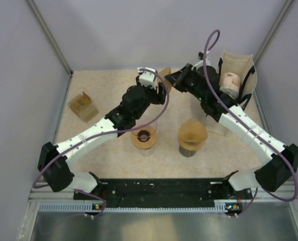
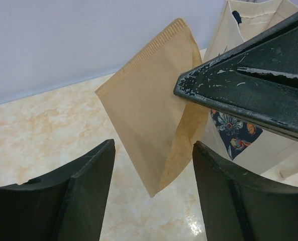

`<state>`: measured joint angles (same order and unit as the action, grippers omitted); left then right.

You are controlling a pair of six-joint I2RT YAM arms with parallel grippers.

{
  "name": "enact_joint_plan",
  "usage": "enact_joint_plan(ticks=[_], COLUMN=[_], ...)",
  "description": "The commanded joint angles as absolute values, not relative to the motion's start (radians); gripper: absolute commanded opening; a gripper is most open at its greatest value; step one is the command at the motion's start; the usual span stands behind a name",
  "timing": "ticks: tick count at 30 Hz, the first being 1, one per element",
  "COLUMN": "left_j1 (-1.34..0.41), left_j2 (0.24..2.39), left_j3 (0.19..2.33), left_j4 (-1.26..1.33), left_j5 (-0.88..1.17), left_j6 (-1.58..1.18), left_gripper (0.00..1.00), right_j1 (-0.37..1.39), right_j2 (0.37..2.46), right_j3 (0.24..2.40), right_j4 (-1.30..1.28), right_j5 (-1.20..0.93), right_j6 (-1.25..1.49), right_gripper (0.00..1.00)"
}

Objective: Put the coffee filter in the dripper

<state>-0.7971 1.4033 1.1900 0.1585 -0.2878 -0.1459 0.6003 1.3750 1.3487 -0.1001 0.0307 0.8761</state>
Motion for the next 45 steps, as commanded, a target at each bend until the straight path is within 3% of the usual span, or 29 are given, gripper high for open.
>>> enact_joint_plan(ticks=[1, 5, 7, 17, 19, 22, 24, 32, 45], left_j1=[-0.810, -0.821, -0.821, -0.833, -0.834, -0.838, -0.842, -0.854, -0.876], left_j2=[1.401, 1.404, 1.404, 1.399, 1.401, 1.407, 1.411, 1.401, 1.404], left_j3=[1.198, 1.198, 1.197, 1.192, 1.193, 1.207, 1.215, 1.223, 1.298], left_j4=[0.232, 0.241, 0.244, 0.259, 0.255, 0.229, 0.209, 0.127, -0.024], left_j5=[-0.321, -0.348, -0.347, -0.402, -0.406, -0.428, -0.446, -0.512, -0.583], left_j6=[-0.118, -0.104, -0.104, -0.117, -0.120, -0.132, -0.144, -0.224, -0.376], left_gripper=[0.63, 0.47, 0.44, 0.00, 0.00, 0.00, 0.00, 0.00, 0.00], right_j1=[0.614, 0.614, 0.614, 0.614, 0.614, 0.614, 0.614, 0.614, 0.637], right_j2=[1.336, 1.327, 1.318, 1.284, 1.275, 1.259, 1.240, 1.117, 1.293], right_j3=[1.348, 1.336, 1.327, 1.298, 1.296, 1.318, 1.333, 1.289, 1.380], right_j4=[-0.060, -0.060, -0.061, -0.060, -0.067, -0.092, -0.110, -0.166, -0.316], right_j5=[0.005, 0.003, 0.006, 0.005, 0.003, 0.005, 0.005, 0.109, 0.032], right_j6=[0.887, 0.890, 0.891, 0.862, 0.854, 0.804, 0.758, 0.552, 0.551], right_gripper=[0.00, 0.00, 0.00, 0.00, 0.01, 0.35, 0.51, 0.84, 0.84])
